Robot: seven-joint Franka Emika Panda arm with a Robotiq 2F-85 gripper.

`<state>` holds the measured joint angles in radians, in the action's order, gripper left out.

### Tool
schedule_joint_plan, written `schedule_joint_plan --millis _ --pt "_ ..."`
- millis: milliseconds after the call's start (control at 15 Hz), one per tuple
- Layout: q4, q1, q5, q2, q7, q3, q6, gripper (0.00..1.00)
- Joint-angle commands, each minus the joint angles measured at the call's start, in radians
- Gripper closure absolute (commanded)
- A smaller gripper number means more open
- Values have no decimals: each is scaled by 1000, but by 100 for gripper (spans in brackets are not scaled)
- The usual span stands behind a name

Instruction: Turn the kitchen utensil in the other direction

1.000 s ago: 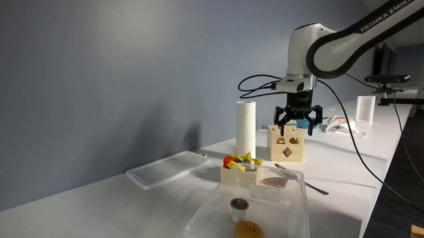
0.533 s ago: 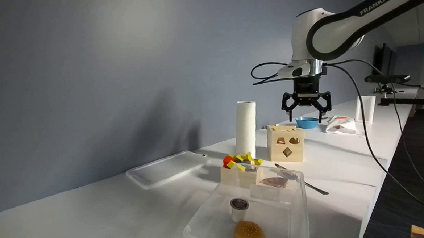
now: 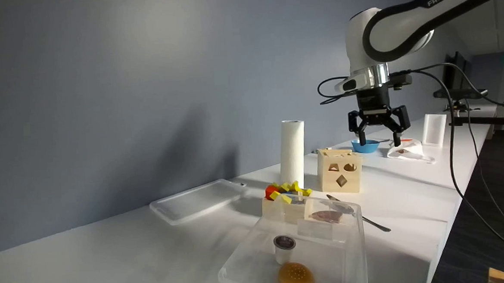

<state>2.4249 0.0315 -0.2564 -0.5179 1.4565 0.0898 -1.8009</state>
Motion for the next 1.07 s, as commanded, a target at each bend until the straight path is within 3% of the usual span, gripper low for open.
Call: schedule_joint_plan --millis 0,533,1000 --pt "-23 -11 79 -29 -155 6 100 0" --pt "-17 -4 231 -130 -458 44 133 0" --pt "-8 14 227 -235 -771 53 87 0"
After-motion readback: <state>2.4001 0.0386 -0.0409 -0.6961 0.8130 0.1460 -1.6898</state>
